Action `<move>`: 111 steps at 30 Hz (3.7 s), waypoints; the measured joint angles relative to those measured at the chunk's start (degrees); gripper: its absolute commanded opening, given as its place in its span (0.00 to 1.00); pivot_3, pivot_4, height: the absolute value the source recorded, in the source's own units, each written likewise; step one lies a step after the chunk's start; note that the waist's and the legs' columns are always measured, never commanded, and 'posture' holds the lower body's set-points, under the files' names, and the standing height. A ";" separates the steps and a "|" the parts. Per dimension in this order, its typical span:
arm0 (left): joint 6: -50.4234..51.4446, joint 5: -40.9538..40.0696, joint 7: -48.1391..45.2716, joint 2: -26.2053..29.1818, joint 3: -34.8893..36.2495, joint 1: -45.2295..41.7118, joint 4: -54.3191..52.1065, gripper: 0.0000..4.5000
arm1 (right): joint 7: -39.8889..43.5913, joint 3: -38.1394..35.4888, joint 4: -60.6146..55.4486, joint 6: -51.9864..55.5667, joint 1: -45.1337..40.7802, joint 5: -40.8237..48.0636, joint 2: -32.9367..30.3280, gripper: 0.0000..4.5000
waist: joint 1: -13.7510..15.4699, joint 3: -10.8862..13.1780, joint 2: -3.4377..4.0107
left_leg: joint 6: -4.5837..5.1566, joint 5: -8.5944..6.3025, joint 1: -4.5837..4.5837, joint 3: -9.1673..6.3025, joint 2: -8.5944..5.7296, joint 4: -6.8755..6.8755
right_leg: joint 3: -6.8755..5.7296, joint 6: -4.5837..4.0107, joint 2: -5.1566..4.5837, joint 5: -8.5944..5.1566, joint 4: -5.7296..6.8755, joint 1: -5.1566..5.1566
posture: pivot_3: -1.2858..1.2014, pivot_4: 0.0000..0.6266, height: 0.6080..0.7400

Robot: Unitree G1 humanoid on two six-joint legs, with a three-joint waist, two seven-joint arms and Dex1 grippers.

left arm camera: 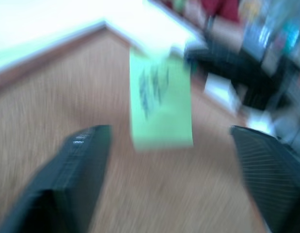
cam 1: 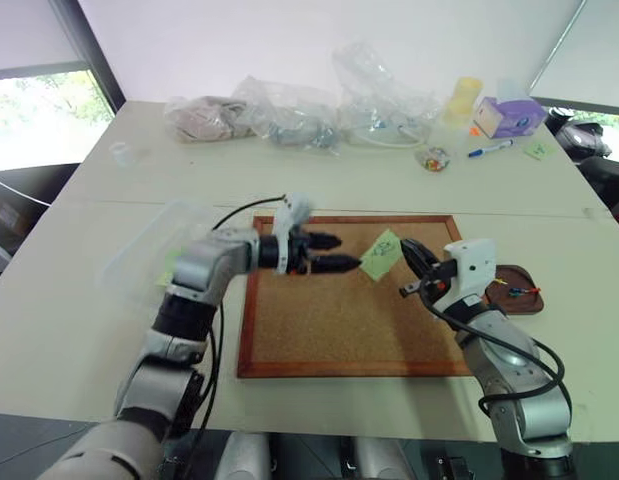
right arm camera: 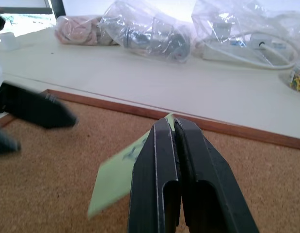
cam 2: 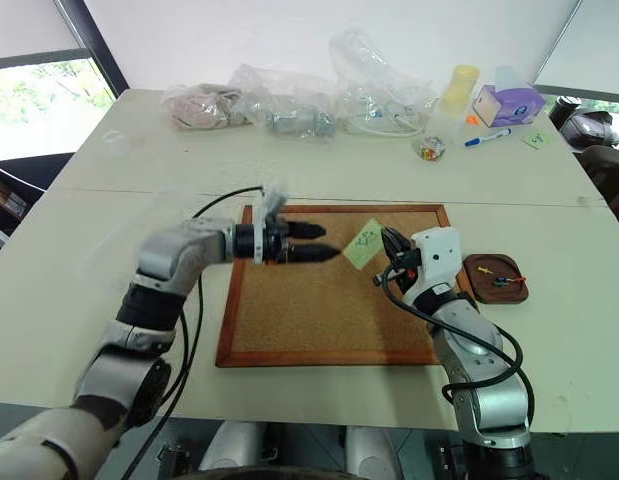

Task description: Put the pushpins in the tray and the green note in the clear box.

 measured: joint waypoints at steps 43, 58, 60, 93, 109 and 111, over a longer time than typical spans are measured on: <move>-20.19 2.47 -11.09 -11.81 -0.09 -12.48 38.89 0.01 | -3.31 -2.69 -8.41 7.59 -2.64 3.95 -2.20 0.00 | 0.08 0.06 -0.08 | -0.15 0.10 0.11 -0.30 -0.10 0.08 | 0.04 0.10 0.33 0.01 0.09 0.16 | 0.52 0.24 0.98; -9.35 -1.57 -6.90 -10.71 5.02 -11.04 30.39 0.01 | -11.60 -12.44 -8.79 5.79 2.82 -3.31 -2.37 0.00 | 0.09 0.04 -0.06 | -0.16 0.11 0.09 -0.33 -0.11 0.08 | 0.20 0.11 0.38 0.01 0.15 0.16 | 0.52 0.24 0.98; -6.55 -3.18 -6.65 -9.84 5.32 -9.30 25.77 0.01 | -12.75 -14.47 -6.27 5.91 4.34 -4.86 -2.44 0.00 | -0.05 0.04 -0.04 | -0.19 0.13 0.19 -0.28 -0.10 0.08 | 0.29 0.11 0.39 0.01 0.25 0.18 | 0.52 0.24 0.98; 4.83 -12.14 1.84 -8.54 4.12 1.70 3.72 0.00 | -11.27 -21.83 14.63 6.77 1.25 -0.29 -1.82 0.99 | -0.10 0.03 -0.03 | -0.34 0.23 0.81 -0.35 -0.18 0.08 | 0.67 0.06 0.57 -0.01 0.82 0.41 | 0.52 0.24 0.98; 4.15 -12.14 2.68 -9.13 4.00 1.71 3.99 0.00 | -13.67 -29.29 13.90 19.97 -2.07 16.45 -0.30 0.99 | -0.13 0.03 -0.02 | -0.34 0.23 0.81 -0.36 -0.17 0.08 | 0.68 0.06 0.57 -0.01 0.82 0.42 | 0.52 0.24 0.98; 4.09 -12.14 2.91 -9.18 4.00 1.71 3.99 0.00 | -13.70 -29.00 13.89 20.13 -2.03 16.35 -0.64 0.99 | -0.13 0.03 -0.03 | -0.34 0.23 0.81 -0.36 -0.17 0.08 | 0.68 0.06 0.57 -0.01 0.82 0.41 | 0.52 0.24 0.98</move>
